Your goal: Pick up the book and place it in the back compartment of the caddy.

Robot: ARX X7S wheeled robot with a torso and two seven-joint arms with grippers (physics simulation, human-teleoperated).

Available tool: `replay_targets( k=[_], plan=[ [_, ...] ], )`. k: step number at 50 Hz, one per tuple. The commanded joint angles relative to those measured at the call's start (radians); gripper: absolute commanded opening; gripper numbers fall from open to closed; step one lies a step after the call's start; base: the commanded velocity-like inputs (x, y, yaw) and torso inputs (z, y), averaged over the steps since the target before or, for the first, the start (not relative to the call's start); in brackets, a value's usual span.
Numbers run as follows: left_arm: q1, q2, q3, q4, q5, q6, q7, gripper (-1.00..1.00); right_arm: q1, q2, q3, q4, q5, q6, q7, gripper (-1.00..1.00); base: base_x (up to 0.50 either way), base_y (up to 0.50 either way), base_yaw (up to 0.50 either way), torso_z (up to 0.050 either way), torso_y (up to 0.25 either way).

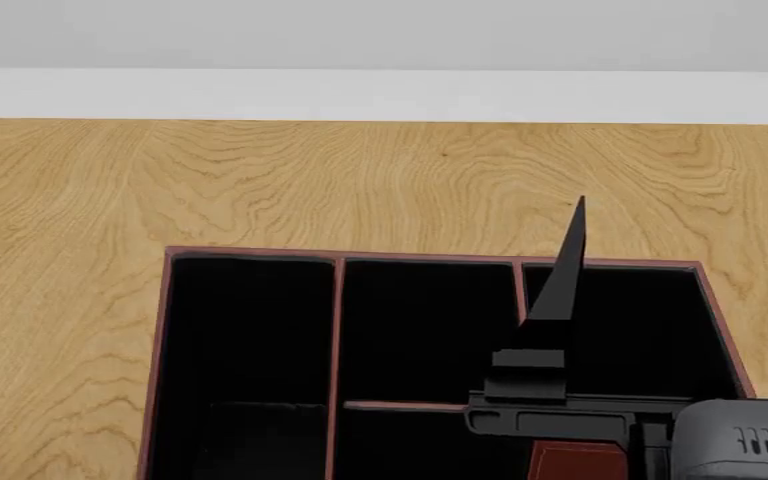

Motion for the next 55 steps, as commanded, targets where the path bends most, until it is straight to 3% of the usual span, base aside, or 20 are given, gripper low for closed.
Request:
replay_targets(
  k=[1,39,55],
  plan=[
    [0.032,-0.001,-0.028,-0.021,-0.004,0.018,-0.013,1.0,0.0,0.003,-0.003,0.0,0.003,-0.007,0.006,1.0,0.0,0.0,0.0,0.0,0.0],
    [0.068,-0.004,-0.056,-0.276,0.02,0.192,-0.018,1.0,-0.019,0.024,-0.001,-0.001,0.015,-0.045,0.021,1.0,0.0,0.0,0.0,0.0,0.0],
    [0.102,0.001,-0.071,-0.281,0.011,0.198,-0.023,1.0,-0.018,0.033,-0.003,-0.007,0.026,-0.046,0.036,1.0,0.0,0.0,0.0,0.0,0.0]
  ],
)
